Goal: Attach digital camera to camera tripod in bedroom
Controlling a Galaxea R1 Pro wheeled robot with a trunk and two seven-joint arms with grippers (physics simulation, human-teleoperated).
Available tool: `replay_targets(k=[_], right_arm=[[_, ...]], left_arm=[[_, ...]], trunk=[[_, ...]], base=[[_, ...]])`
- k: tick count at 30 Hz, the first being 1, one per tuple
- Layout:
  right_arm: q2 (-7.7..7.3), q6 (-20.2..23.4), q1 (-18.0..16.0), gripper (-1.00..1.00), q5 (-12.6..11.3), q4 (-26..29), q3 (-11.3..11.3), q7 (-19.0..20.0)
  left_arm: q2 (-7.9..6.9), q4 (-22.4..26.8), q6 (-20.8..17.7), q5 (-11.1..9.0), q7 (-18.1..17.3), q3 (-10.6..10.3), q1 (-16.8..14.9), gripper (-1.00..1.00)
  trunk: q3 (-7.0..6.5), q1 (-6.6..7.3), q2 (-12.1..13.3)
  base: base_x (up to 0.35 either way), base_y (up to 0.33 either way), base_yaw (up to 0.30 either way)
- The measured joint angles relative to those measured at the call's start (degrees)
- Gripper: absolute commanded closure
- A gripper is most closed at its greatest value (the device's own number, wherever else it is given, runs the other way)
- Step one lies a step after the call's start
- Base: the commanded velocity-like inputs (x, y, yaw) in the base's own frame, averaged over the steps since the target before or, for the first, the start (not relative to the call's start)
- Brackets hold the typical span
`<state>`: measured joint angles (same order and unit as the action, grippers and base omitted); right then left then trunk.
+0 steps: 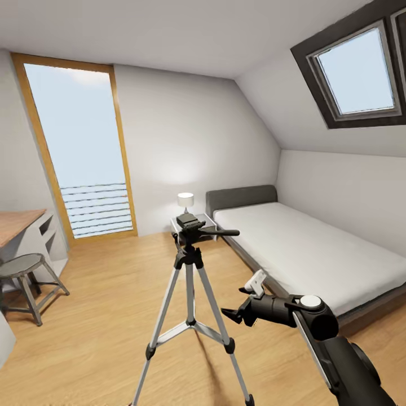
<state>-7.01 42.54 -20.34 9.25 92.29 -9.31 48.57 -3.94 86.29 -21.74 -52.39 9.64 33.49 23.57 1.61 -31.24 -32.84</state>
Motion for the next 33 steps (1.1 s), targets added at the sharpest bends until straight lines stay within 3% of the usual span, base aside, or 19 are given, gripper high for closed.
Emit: replay_targets(k=[17, 33], right_arm=[[-0.09, 0.07, 0.00, -1.00, 0.04, 0.00, -0.25, 0.00], [-0.09, 0.25, 0.01, -1.00, 0.08, 0.01, -0.25, 0.01]], left_arm=[[0.00, -0.01, 0.00, 0.01, -0.07, 0.00, 0.00, 1.00], [0.02, -0.07, 0.01, 0.04, 0.10, 0.00, -0.01, 1.00]], trunk=[[0.00, 0.00, 0.00], [0.00, 0.02, 0.00]], base=[[0.000, -0.090, 0.265], [0.058, -0.049, 0.014]])
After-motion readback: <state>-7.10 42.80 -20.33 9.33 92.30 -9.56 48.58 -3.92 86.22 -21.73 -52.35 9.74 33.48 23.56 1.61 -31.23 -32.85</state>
